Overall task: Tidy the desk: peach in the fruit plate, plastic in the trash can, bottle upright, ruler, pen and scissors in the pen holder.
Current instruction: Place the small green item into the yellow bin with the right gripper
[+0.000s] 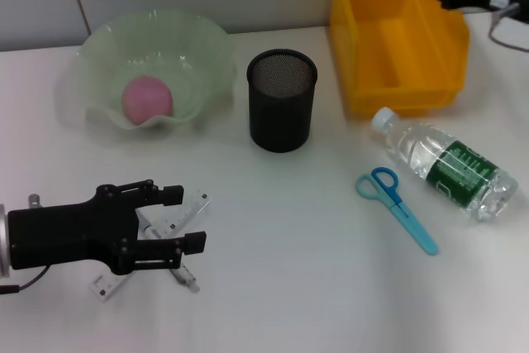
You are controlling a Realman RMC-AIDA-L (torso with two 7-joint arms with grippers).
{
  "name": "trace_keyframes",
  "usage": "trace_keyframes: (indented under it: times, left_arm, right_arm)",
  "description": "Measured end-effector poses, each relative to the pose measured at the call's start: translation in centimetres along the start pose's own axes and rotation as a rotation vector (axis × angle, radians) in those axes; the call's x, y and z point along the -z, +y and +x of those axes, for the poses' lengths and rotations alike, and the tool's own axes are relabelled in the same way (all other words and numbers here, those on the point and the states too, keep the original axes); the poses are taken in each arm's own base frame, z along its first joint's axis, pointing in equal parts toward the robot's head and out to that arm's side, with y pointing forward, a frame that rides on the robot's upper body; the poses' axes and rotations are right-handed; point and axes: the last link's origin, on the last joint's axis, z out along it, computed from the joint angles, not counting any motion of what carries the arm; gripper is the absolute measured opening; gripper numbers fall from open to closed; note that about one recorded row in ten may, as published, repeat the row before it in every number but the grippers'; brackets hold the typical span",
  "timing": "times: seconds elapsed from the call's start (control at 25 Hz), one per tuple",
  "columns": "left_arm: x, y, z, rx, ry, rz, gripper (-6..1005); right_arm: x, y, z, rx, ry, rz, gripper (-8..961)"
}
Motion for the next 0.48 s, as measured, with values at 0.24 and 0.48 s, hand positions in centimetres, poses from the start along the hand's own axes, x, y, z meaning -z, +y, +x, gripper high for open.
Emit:
trace_keyframes:
  times: [0.24,0.48]
  left_arm:
    - [-0.01,0.15,-0.06,0.009,0.002,-0.006,846]
    - [0.13,0.14,-0.1,0.013,0.002,-0.005,847]
  right_arm:
    - [-1.13,0.36,0.08,0.019,0.057,0.0,478]
    - [-0.71,0.2,-0.3,0.021,0.047,0.001,609]
